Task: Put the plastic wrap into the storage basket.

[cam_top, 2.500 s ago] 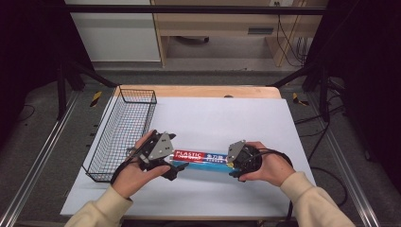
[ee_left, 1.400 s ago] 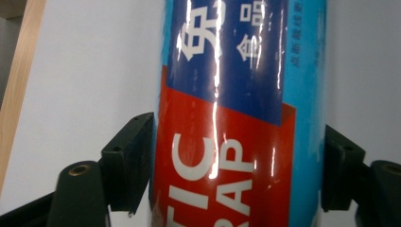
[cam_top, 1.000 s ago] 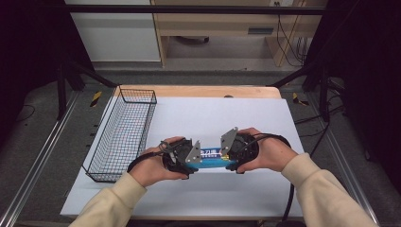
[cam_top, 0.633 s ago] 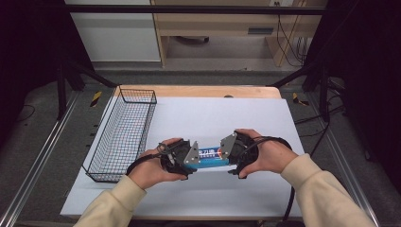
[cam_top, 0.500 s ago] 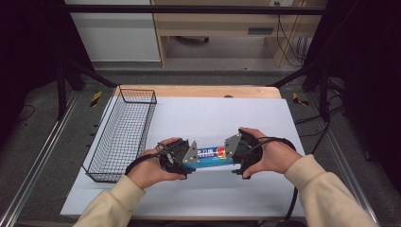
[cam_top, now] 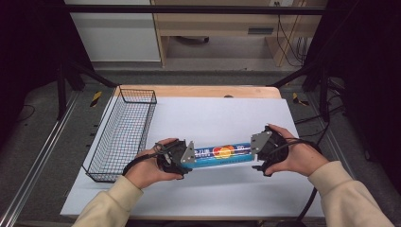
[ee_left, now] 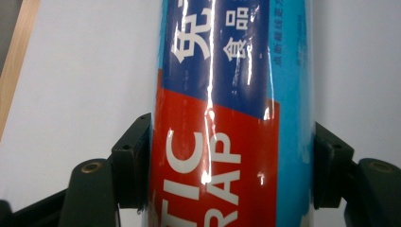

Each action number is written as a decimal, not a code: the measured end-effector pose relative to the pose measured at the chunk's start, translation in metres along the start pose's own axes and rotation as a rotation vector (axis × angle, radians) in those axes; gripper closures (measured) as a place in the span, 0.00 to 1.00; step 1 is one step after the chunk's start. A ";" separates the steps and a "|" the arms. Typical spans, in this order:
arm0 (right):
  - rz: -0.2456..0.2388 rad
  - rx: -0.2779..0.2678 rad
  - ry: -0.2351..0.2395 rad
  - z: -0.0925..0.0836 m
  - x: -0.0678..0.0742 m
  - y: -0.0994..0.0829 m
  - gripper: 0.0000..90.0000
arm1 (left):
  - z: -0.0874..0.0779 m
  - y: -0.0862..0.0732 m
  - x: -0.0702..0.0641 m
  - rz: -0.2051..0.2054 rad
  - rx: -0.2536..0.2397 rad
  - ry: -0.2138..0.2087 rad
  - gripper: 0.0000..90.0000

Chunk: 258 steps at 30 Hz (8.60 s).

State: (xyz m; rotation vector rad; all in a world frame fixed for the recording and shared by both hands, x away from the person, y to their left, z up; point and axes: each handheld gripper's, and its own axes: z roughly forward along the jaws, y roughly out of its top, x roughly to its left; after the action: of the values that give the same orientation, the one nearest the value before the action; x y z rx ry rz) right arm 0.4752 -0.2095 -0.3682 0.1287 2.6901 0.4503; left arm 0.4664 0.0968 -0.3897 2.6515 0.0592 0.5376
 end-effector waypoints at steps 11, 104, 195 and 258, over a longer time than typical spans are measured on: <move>0.289 -0.024 -0.233 0.011 0.019 -0.023 0.08 | -0.025 0.005 0.003 -0.134 -0.030 0.088 0.35; 0.875 0.006 -0.350 0.066 0.040 -0.041 0.11 | -0.091 -0.129 0.010 -0.913 0.479 0.472 0.35; 0.849 0.018 -0.304 0.071 0.045 -0.039 0.11 | -0.092 -0.112 0.020 -0.824 0.580 0.442 0.19; 0.904 -0.085 -0.390 0.048 0.059 -0.069 0.06 | -0.006 0.022 -0.020 -0.481 -0.184 0.164 0.06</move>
State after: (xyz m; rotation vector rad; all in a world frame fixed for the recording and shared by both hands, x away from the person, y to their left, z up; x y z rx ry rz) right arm 0.4392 -0.2511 -0.4550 1.2816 2.0901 0.6963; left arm 0.4445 0.0768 -0.3831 2.2952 0.6448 0.5598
